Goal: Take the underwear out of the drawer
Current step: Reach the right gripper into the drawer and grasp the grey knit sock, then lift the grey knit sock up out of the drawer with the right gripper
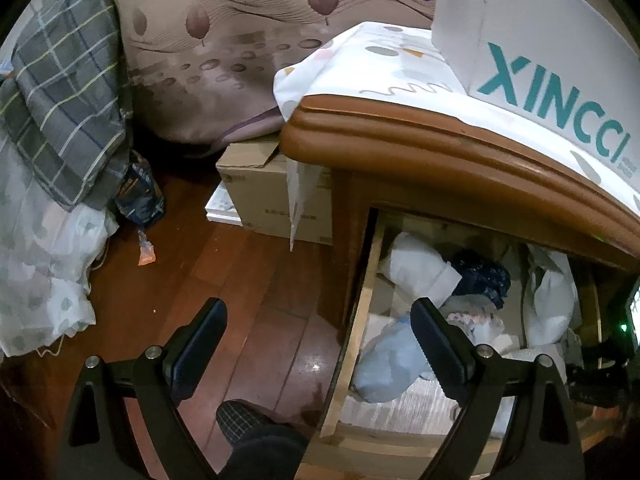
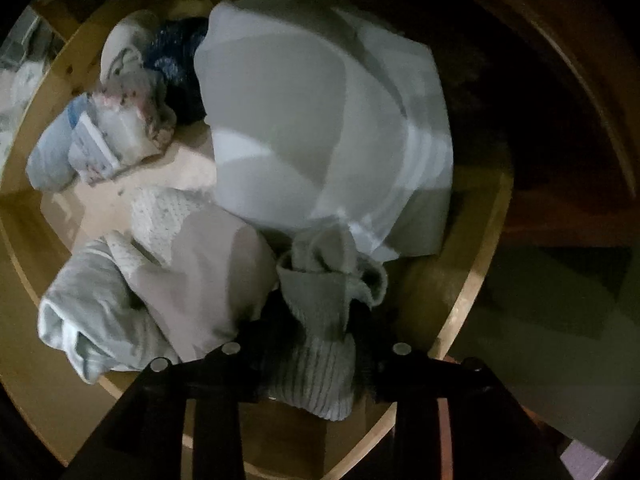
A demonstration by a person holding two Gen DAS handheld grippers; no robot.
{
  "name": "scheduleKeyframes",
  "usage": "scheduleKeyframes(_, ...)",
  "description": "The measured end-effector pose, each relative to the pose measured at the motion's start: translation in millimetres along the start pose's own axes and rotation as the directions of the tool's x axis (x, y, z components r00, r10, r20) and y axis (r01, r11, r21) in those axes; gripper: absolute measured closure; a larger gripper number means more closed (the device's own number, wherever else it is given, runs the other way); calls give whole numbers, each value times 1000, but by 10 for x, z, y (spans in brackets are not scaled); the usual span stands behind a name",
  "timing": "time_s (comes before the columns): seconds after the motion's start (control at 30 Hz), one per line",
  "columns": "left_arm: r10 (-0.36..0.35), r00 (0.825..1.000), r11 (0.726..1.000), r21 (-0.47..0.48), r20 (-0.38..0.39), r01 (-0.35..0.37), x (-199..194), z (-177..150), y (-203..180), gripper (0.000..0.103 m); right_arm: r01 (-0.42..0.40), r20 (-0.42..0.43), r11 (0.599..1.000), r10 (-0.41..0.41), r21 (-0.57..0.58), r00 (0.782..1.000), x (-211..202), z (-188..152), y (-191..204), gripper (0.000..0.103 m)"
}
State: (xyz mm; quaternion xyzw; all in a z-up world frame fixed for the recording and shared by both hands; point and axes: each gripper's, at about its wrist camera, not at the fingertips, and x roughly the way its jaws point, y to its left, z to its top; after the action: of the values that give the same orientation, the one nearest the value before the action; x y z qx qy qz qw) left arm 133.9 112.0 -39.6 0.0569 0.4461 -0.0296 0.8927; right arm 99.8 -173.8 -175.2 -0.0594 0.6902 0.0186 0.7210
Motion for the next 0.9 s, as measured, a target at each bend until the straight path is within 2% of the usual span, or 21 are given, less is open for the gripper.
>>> scheduleKeyframes(0.17, -31, 999, 999, 26, -14, 31, 24, -10, -72, 11, 17, -36, 1000, -18, -18, 999, 122, 72, -14, 65)
scheduleKeyframes(0.27, -54, 998, 998, 43, -28, 55, 43, -18, -130, 11, 36, -29, 998, -38, -44, 999, 102, 59, 30, 69)
scheduleKeyframes(0.37, -89, 995, 994, 58, -35, 91, 44, -24, -198, 11, 44, 14, 998, -44, -40, 999, 24, -13, 139, 75)
scheduleKeyframes(0.47, -148, 987, 984, 89, -70, 154, 65, -64, -298, 11, 31, 56, 1000, -30, -5, 998, -167, -185, 39, 77)
scheduleKeyframes(0.6, -188, 978, 969, 145, -91, 200, 53, -128, -462, 11, -17, 127, 997, 8, 72, 992, -392, -390, -28, 77)
scheduleKeyframes(0.73, -251, 960, 953, 143, -122, 267, 54, -151, -531, 11, -86, 233, 983, 46, 163, 971, -644, -603, -136, 77)
scheduleKeyframes(0.9, -302, 938, 929, 168, -168, 329, 32, -225, -656, 11, -173, 381, 955, 70, 242, 922, -930, -873, -289, 77)
